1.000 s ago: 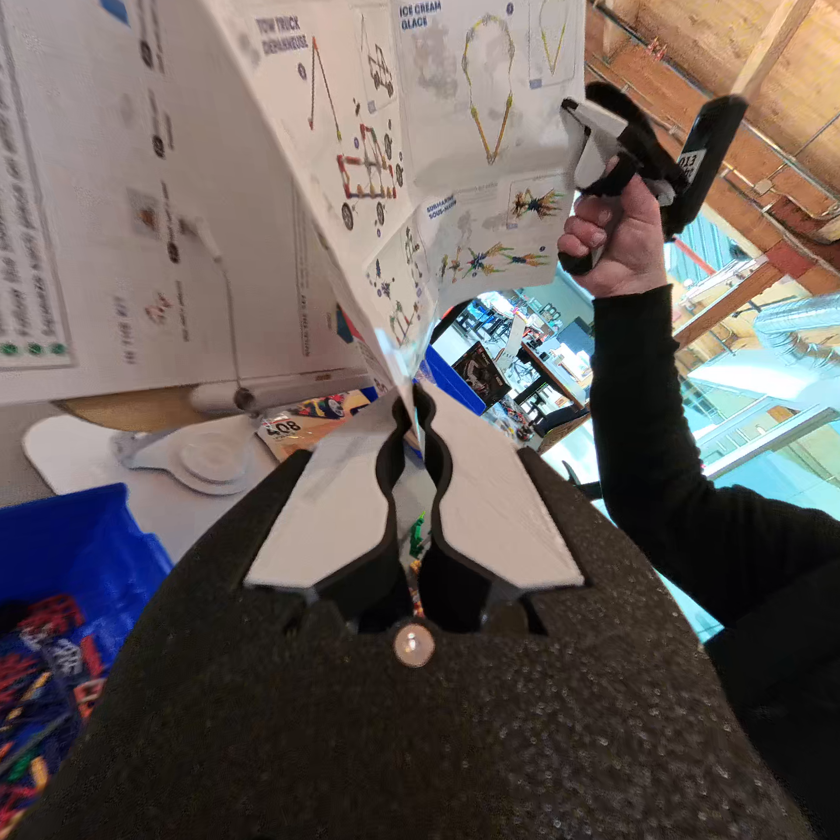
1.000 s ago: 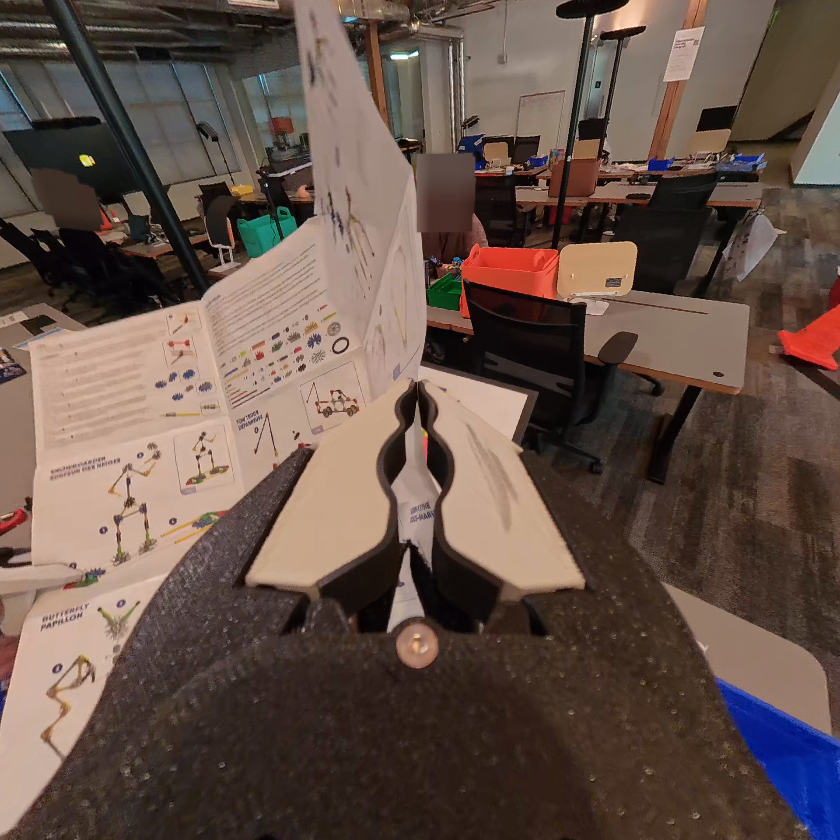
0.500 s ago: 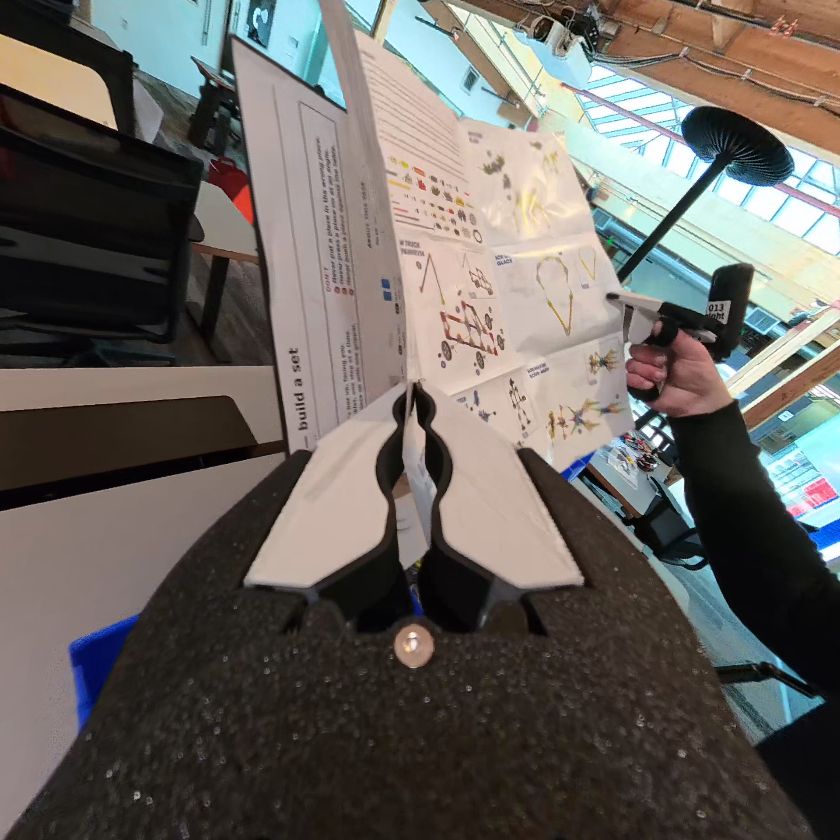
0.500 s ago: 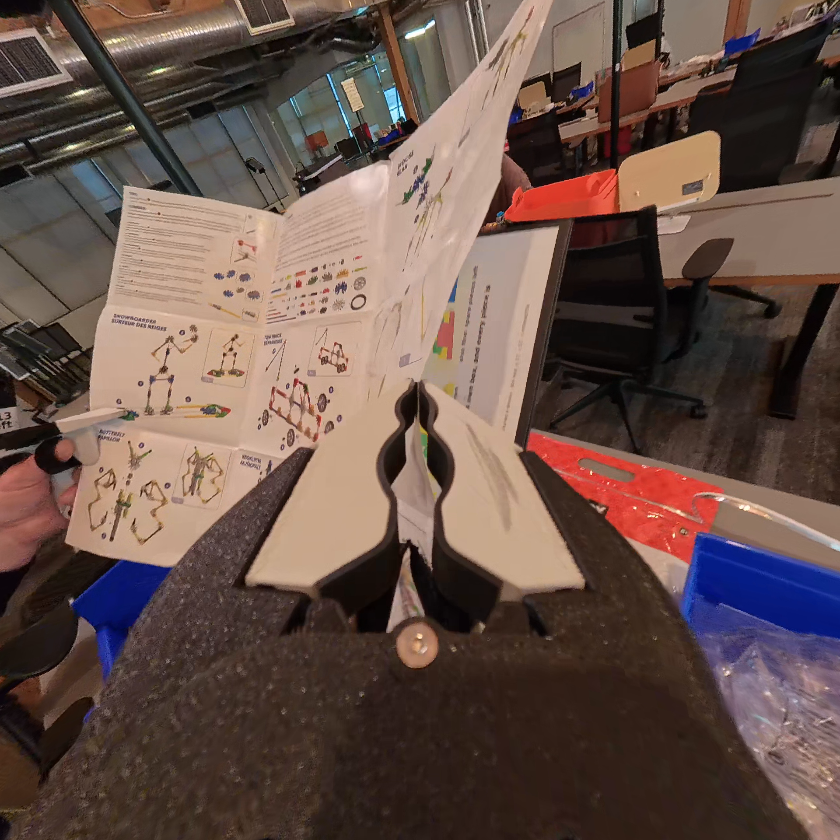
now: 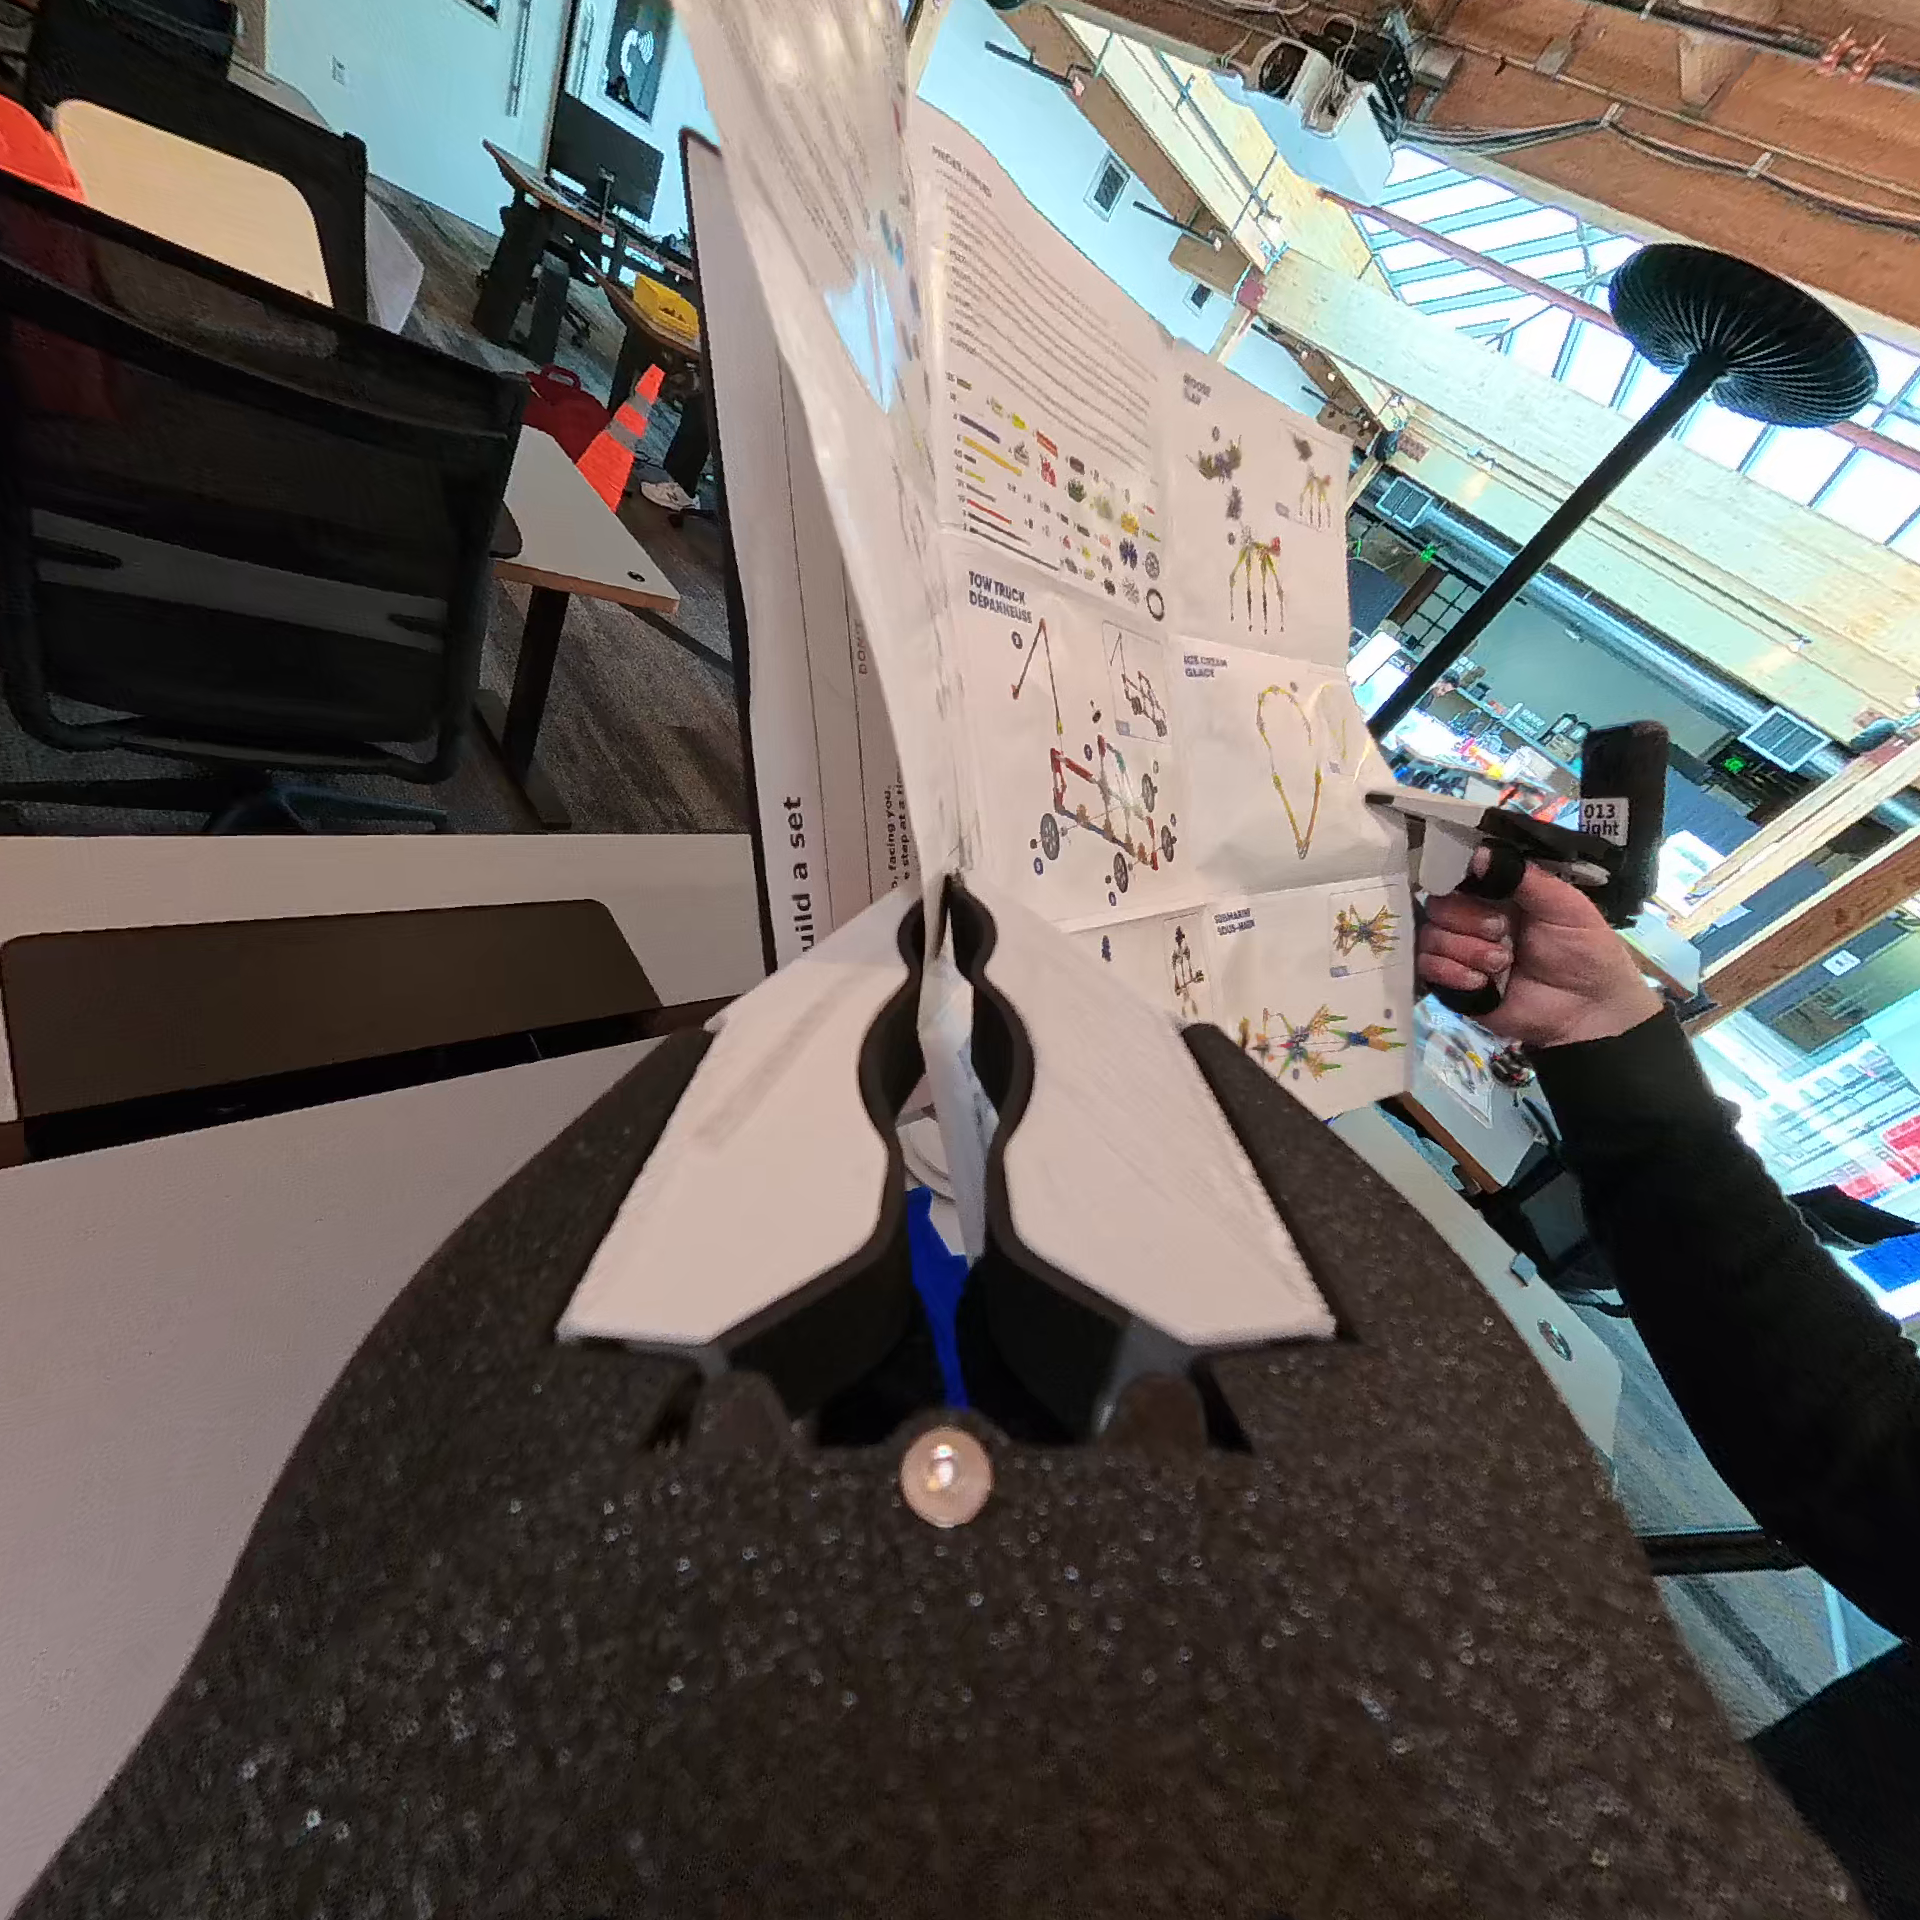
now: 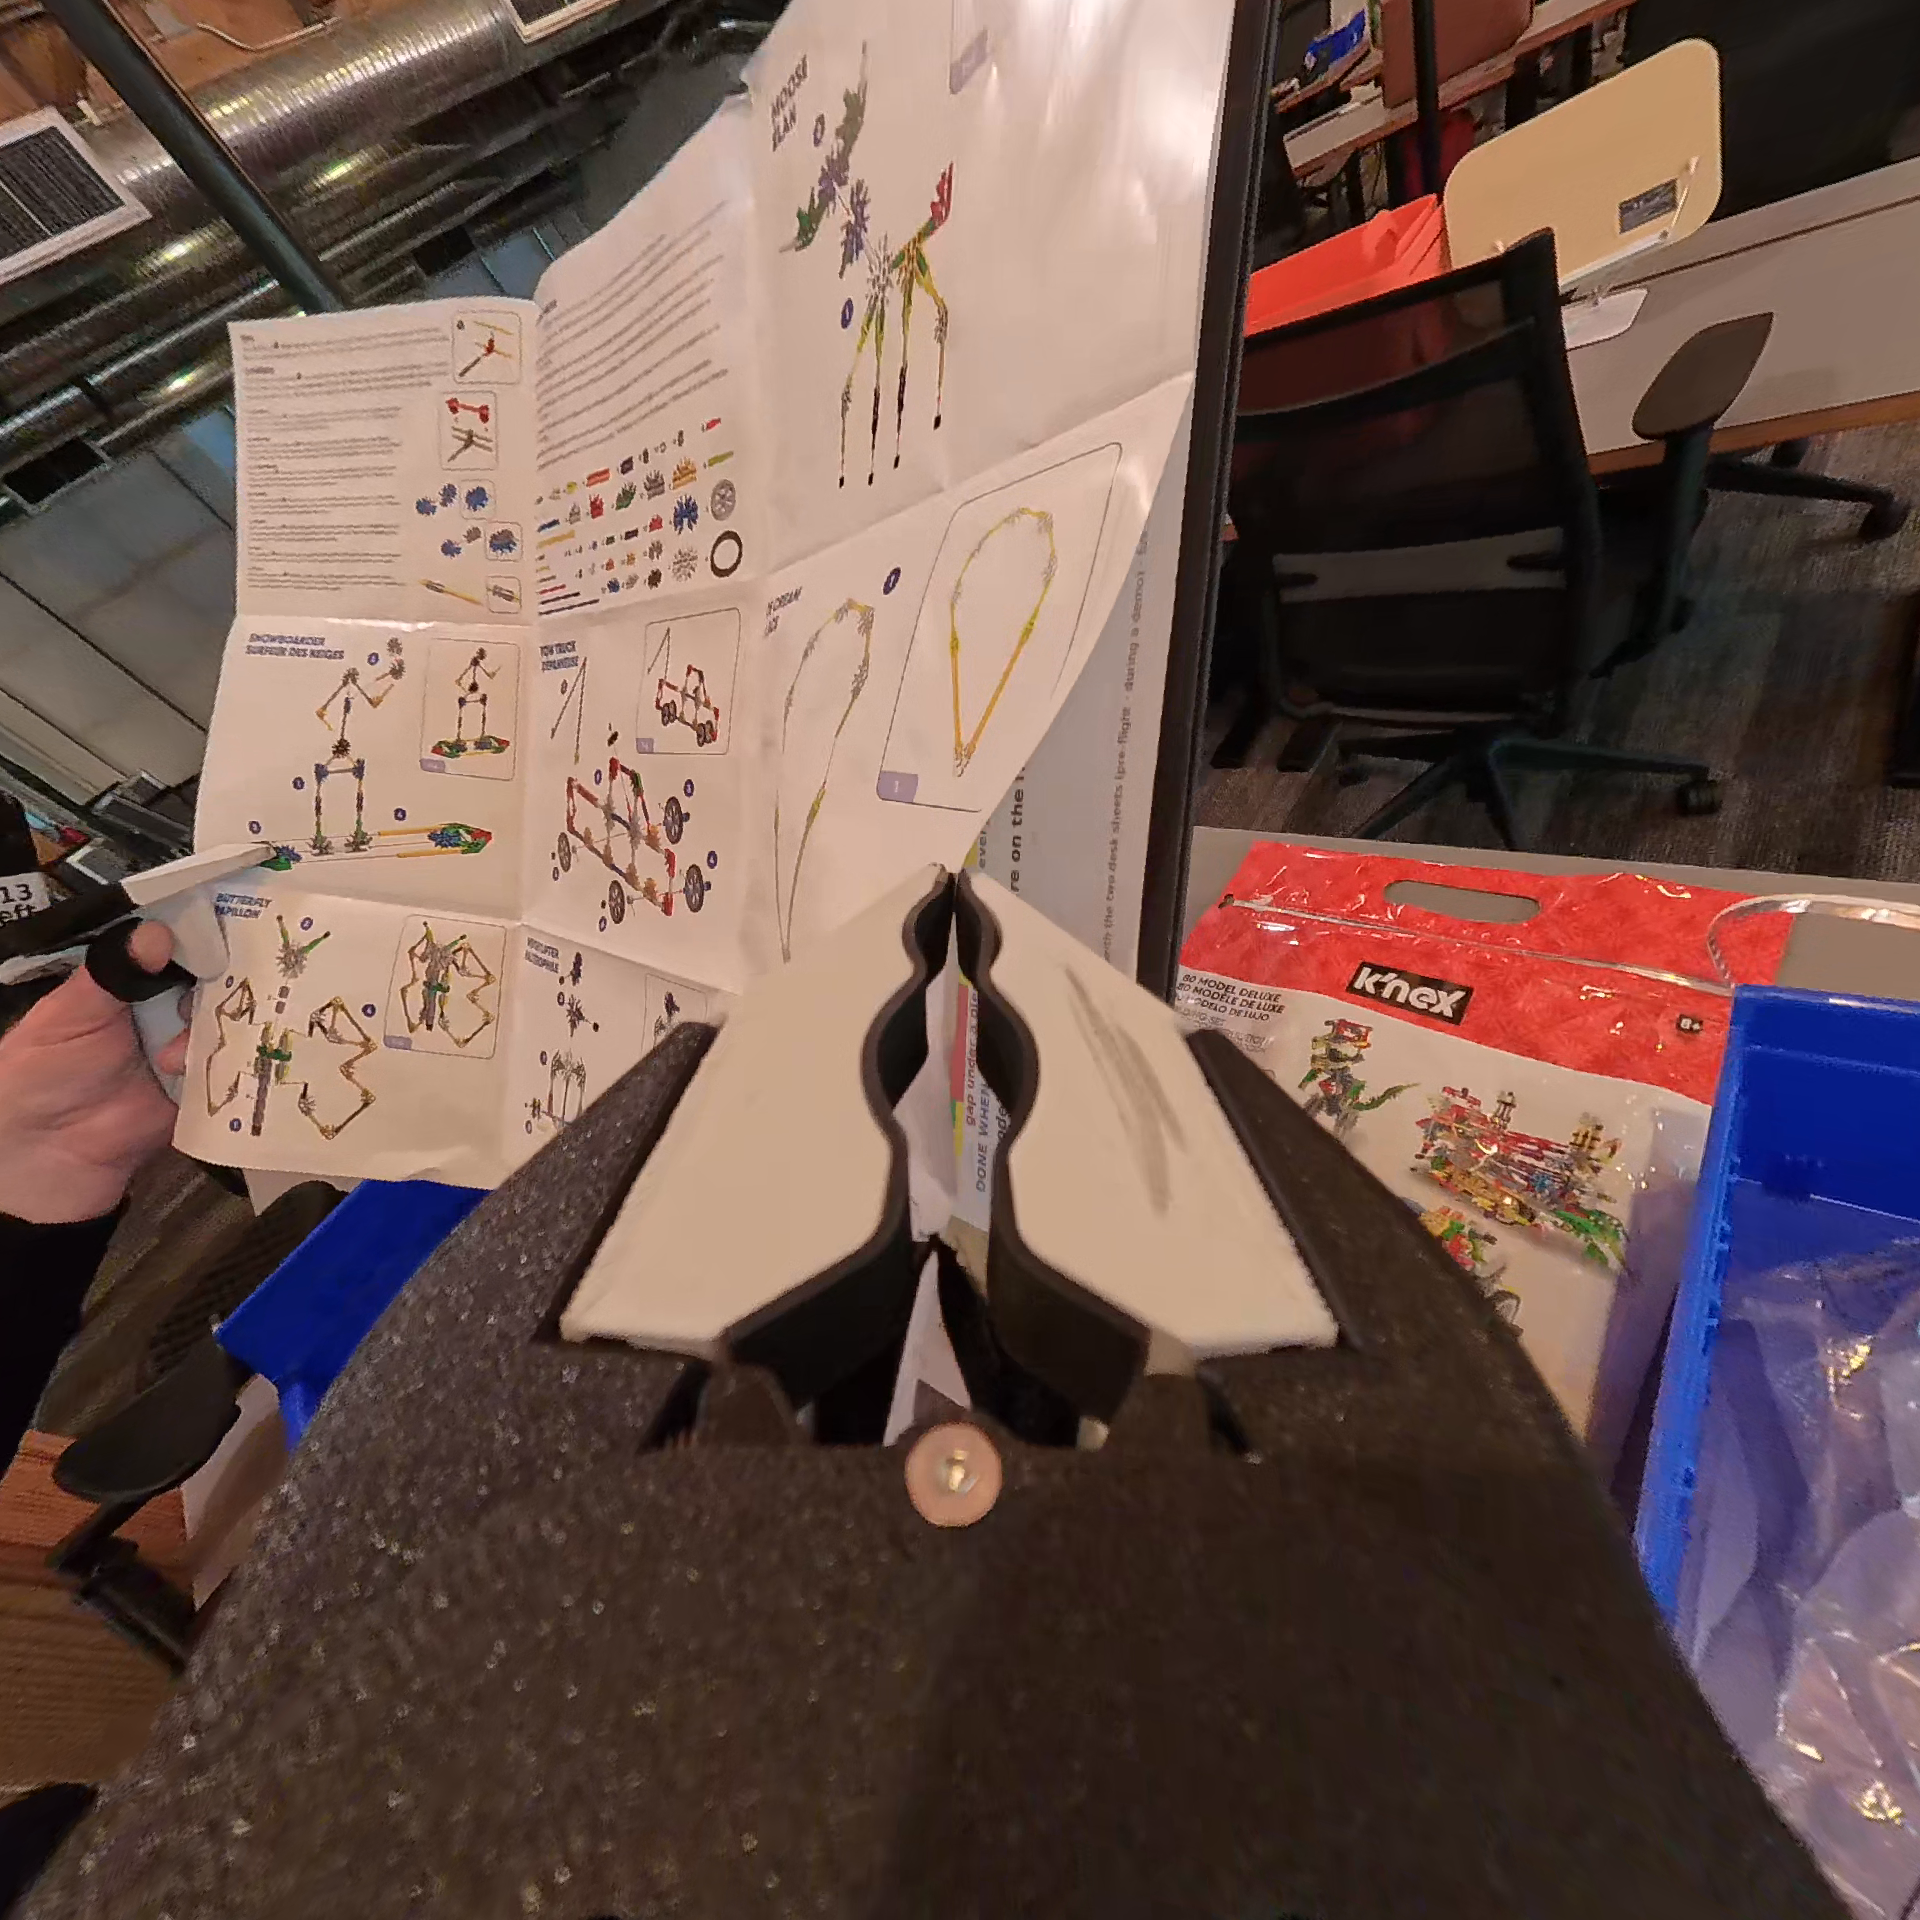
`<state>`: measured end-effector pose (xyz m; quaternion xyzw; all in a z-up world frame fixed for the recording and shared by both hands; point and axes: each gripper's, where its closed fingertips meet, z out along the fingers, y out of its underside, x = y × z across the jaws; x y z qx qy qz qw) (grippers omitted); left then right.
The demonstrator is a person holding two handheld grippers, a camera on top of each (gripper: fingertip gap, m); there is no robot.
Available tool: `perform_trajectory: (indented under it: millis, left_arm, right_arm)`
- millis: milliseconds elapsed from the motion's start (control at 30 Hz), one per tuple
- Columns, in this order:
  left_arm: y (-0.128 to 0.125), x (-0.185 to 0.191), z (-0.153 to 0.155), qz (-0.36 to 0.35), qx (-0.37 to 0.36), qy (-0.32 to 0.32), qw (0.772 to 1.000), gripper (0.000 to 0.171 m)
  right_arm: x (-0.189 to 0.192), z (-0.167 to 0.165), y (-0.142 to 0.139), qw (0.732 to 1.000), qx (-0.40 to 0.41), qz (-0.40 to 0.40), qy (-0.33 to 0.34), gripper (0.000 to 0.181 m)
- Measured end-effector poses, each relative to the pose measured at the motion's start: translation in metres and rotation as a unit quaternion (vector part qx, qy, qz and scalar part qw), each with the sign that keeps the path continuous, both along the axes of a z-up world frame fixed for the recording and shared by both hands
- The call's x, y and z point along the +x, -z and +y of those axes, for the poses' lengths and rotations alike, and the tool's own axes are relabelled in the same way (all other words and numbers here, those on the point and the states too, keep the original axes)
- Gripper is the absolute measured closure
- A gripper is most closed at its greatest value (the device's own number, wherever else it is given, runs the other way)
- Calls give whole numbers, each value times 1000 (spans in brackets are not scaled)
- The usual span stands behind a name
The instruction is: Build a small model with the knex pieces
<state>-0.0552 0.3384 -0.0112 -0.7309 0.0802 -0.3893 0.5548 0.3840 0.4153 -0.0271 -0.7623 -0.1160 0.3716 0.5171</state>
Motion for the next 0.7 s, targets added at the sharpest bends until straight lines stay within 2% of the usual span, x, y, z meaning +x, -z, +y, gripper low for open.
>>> perform_trajectory:
  millis: [300, 700]
  left_arm:
    - [1, -7, 1, 1, 1, -2, 1000, 171]
    - [2, -11, 2, 3, 1, -2, 1000, 171]
  right_arm:
    - [-1, -1, 18, 1000, -10, 3, 2, 181]
    - [-5, -4, 26, 1000, -11, -1, -5, 181]
